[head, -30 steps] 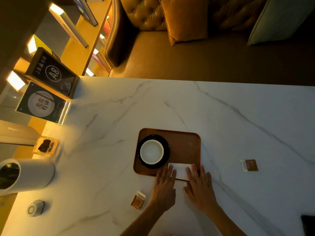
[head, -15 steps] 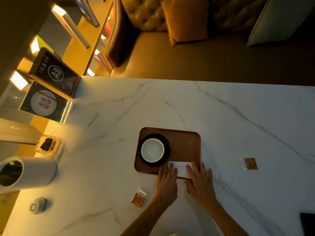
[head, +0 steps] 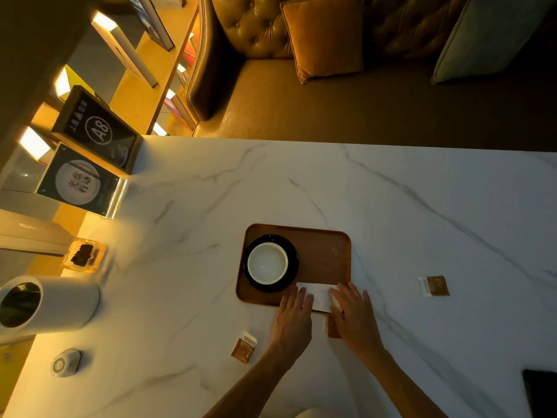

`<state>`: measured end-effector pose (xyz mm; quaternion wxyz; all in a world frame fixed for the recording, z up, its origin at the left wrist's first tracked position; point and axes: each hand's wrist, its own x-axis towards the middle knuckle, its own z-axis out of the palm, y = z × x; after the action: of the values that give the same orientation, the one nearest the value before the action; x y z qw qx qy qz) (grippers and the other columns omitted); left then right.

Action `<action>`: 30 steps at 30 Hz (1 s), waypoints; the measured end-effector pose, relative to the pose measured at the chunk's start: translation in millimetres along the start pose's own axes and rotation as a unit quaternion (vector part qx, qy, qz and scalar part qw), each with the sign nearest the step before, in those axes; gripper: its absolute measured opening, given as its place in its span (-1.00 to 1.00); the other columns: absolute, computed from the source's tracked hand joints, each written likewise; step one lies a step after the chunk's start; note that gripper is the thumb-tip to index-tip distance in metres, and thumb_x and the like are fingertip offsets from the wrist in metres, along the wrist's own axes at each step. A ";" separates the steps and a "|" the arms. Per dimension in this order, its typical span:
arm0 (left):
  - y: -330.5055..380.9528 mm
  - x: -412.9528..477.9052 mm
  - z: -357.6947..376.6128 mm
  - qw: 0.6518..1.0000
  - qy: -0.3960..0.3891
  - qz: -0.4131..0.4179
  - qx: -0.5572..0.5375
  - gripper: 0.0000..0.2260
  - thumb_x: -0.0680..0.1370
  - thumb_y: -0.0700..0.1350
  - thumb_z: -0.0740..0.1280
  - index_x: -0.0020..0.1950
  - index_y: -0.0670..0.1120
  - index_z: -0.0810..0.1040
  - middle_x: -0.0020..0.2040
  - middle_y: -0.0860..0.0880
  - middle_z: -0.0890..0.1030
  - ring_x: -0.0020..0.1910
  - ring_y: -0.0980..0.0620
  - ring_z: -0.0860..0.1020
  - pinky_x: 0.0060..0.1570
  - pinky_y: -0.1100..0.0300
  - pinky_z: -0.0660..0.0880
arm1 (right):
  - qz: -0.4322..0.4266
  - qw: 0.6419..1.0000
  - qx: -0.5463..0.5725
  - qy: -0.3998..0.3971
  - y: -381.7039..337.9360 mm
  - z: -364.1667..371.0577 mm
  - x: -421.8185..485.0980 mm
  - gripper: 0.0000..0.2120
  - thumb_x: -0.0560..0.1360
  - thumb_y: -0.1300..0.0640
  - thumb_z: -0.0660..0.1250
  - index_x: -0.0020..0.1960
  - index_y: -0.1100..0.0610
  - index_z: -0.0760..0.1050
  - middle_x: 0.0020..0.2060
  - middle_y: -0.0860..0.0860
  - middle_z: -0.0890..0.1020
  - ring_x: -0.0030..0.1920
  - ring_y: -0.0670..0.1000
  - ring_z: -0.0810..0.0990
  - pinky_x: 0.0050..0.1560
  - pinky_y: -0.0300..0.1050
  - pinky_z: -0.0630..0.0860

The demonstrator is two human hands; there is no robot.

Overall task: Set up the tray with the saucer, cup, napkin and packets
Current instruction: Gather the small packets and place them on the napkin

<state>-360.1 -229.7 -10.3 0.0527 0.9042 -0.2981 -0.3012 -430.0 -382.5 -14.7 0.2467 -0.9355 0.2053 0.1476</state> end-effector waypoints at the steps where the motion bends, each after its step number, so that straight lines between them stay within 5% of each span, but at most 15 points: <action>1: 3.9 2.0 -2.2 1.000 0.006 -0.001 -0.009 -0.50 0.57 -0.18 0.29 0.49 -0.04 0.24 0.53 -0.10 0.29 0.55 -0.15 0.20 0.53 -0.11 0.08 | 0.012 0.998 0.043 0.039 3.6 -4.1 2.1 -0.61 0.55 -0.08 0.19 0.19 0.16 0.57 0.16 0.15 0.64 0.21 0.21 0.58 0.29 0.15 0.42; 3: 13.8 9.3 -9.3 0.999 0.030 0.009 -0.023 -0.59 0.54 -0.14 0.36 0.37 -0.04 0.39 0.37 -0.08 0.48 0.39 -0.11 0.41 0.41 -0.07 0.31 | 0.054 0.988 0.110 0.092 13.8 -19.7 7.1 -0.76 0.53 0.01 0.31 0.05 0.15 0.59 -0.06 0.11 0.68 -0.03 0.10 0.65 0.04 -0.09 0.55; 5: 28.8 22.4 -21.3 0.998 0.053 0.028 -0.035 -0.70 0.51 -0.14 0.39 0.23 -0.05 0.47 0.21 -0.07 0.55 0.23 -0.09 0.49 0.26 0.00 0.41 | 0.095 0.977 0.112 0.152 30.8 -38.6 14.7 -0.85 0.54 0.06 0.30 -0.01 0.10 0.58 -0.16 0.04 0.67 -0.16 -0.01 0.59 -0.14 -0.24 0.45; 8: 64.5 49.7 -42.2 0.992 0.085 0.053 -0.075 -0.89 0.56 -0.16 0.29 0.08 -0.10 0.51 0.08 -0.09 0.56 0.08 -0.12 0.50 0.07 0.03 0.41 | 0.192 0.945 0.134 0.227 66.9 -69.5 25.0 -0.87 0.55 0.09 0.28 -0.03 0.10 0.59 -0.18 0.06 0.65 -0.18 0.06 0.58 -0.23 -0.15 0.45; 10: 95.7 69.2 -51.8 0.986 0.086 0.053 -0.130 -0.83 0.64 -0.12 0.17 0.06 -0.15 0.51 0.05 -0.15 0.56 0.05 -0.16 0.49 0.01 0.00 0.40 | 0.262 0.925 0.132 0.242 97.3 -85.8 29.3 -0.87 0.53 0.14 0.30 -0.02 0.15 0.60 -0.16 0.15 0.66 -0.13 0.20 0.59 -0.23 -0.06 0.48; 20: 222.8 132.1 -20.5 0.962 -0.074 -0.033 -0.260 -0.78 0.62 -0.02 0.18 0.13 -0.13 0.46 0.15 -0.17 0.56 0.12 -0.20 0.56 0.09 -0.06 0.53 | 0.385 0.893 0.171 0.156 178.0 -107.0 32.6 -0.76 0.51 0.20 0.29 0.13 0.27 0.55 0.02 0.25 0.65 0.00 0.25 0.61 -0.02 0.05 0.52; 26: 239.3 135.1 1.8 0.923 -0.151 -0.098 -0.339 -0.72 0.50 -0.01 0.23 0.13 -0.14 0.51 0.14 -0.20 0.61 0.12 -0.24 0.59 0.12 -0.02 0.57 | 0.404 0.884 0.186 0.140 183.7 -99.6 33.9 -0.77 0.46 0.24 0.35 0.10 0.25 0.52 -0.02 0.25 0.65 -0.04 0.25 0.61 -0.10 0.03 0.49; 30: 228.9 134.9 7.4 0.898 -0.158 -0.127 -0.390 -0.64 0.53 -0.06 0.27 0.31 -0.10 0.47 0.28 -0.16 0.57 0.26 -0.18 0.53 0.28 0.01 0.48 | 0.403 0.878 0.236 0.103 188.6 -96.3 35.3 -0.70 0.42 0.19 0.44 0.13 0.25 0.56 0.05 0.23 0.65 0.04 0.26 0.61 0.00 0.03 0.50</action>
<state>-394.0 -493.0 -22.6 0.3148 0.7818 -0.0439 -0.5365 -468.6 -593.5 -23.3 0.3570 -0.6958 0.6175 0.0842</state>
